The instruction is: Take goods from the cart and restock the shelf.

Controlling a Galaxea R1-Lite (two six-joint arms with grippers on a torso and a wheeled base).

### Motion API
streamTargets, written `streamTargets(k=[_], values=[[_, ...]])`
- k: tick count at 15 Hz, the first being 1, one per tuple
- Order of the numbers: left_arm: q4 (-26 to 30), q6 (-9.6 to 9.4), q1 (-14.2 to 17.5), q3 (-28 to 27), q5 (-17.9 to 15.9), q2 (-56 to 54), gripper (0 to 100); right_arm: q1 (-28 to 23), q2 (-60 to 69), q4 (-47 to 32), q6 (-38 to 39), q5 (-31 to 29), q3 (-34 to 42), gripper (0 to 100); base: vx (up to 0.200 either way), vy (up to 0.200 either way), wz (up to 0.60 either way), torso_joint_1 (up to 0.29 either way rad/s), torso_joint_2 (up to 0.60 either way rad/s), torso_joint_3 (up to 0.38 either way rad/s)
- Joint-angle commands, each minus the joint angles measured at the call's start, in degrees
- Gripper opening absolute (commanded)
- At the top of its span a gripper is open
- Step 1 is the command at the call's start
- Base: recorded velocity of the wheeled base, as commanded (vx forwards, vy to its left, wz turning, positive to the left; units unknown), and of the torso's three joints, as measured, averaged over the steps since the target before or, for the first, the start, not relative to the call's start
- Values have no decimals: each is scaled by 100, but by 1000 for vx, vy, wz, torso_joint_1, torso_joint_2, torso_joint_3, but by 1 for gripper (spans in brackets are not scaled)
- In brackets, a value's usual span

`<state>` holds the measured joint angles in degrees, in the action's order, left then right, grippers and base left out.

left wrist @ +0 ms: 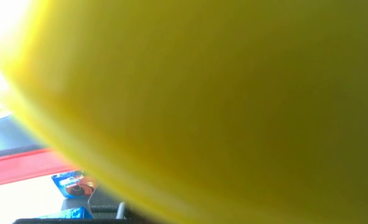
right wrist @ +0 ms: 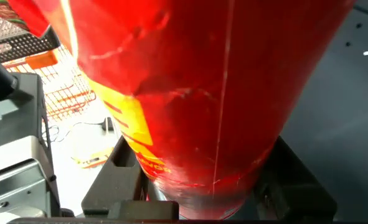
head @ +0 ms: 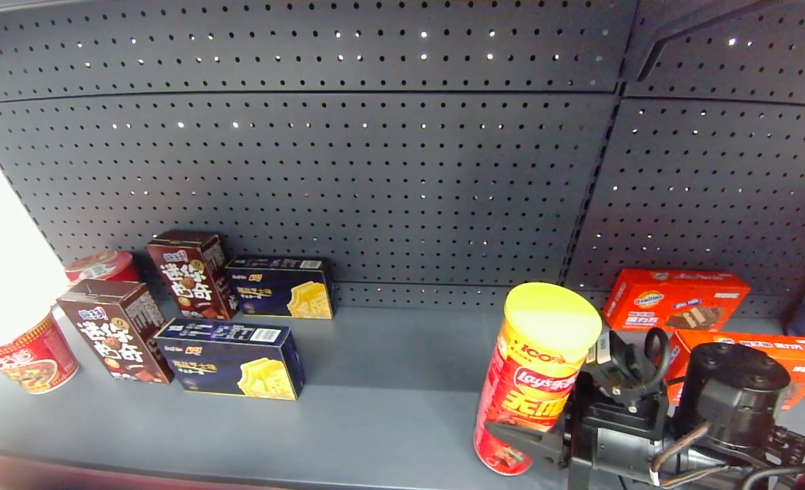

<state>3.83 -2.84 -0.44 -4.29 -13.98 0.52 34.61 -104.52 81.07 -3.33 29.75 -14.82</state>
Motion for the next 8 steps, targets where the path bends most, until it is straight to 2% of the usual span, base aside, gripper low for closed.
streamTargets(k=[1,7,8], values=[[-5,3,0,34,1,-8,0,20,-429,23,-1,-4,-205,0,0,0,0,0,0,0],[-14,3,0,121,-17,-8,0,274,-684,41,8,-13,-398,0,0,0,0,0,0,0],[-14,3,0,121,-17,-8,0,274,-684,41,8,-13,-390,100,0,0,0,0,0,0]])
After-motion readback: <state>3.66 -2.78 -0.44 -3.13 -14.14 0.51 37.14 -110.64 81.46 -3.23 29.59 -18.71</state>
